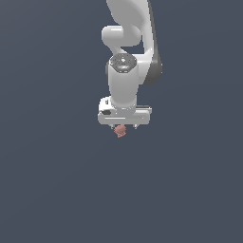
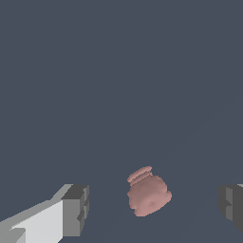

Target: Pick up the object and move it to a goal position.

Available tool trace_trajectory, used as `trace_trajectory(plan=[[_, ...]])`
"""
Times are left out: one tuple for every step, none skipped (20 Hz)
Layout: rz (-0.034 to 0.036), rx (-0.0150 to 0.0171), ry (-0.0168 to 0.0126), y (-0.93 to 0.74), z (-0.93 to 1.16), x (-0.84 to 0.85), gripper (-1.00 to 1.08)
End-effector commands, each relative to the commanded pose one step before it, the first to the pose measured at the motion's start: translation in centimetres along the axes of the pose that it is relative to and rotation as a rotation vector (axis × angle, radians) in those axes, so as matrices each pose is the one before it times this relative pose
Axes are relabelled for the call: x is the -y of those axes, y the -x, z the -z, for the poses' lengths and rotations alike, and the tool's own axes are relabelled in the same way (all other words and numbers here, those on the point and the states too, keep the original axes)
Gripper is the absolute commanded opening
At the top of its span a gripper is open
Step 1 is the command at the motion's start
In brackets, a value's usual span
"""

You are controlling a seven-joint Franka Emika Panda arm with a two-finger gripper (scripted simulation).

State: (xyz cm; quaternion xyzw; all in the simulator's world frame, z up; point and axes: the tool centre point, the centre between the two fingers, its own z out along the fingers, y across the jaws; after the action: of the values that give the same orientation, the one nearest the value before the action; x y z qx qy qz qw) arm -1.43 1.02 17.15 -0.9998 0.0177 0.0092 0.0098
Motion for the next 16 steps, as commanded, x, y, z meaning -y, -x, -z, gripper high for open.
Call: trace_trajectory(plan=[[0.00000, 0.00000, 0.00000, 0.000, 0.000, -0.001, 1.00], [0.00000, 0.00000, 0.00000, -0.022, -0.009, -0.040, 1.00], [0.00119, -0.00173, 0.00115, -0.029, 0.073, -0.024, 1.00], [0.00138, -0.00216, 0.00142, -0.063, 0.082, -0.078, 1.00], [0.00169, -0.00294, 0.00194, -0.092, 0.113, -0.112, 1.00], [0.00177, -0.00380, 0.00250, -0.122, 0.153, -0.141, 1.00], [0.00117, -0.00396, 0.00260, -0.132, 0.173, -0.143, 1.00], [0.00011, -0.00306, 0.00199, -0.115, 0.146, -0.112, 1.00], [-0.00080, -0.00230, 0.00147, -0.092, 0.126, -0.078, 1.00], [-0.00140, -0.00130, 0.00080, -0.069, 0.088, -0.042, 1.00], [-0.00152, -0.00048, 0.00026, -0.034, 0.051, -0.012, 1.00], [-0.00063, 0.00022, -0.00016, 0.000, 0.000, 0.006, 1.00], [0.00057, 0.00033, -0.00020, 0.025, -0.027, 0.008, 1.00], [0.00218, 0.00047, -0.00023, 0.038, -0.060, 0.014, 1.00], [0.00348, 0.00023, -0.00003, 0.050, -0.074, -0.004, 1.00], [0.00488, 0.00010, 0.00011, 0.062, -0.093, -0.015, 1.00]])
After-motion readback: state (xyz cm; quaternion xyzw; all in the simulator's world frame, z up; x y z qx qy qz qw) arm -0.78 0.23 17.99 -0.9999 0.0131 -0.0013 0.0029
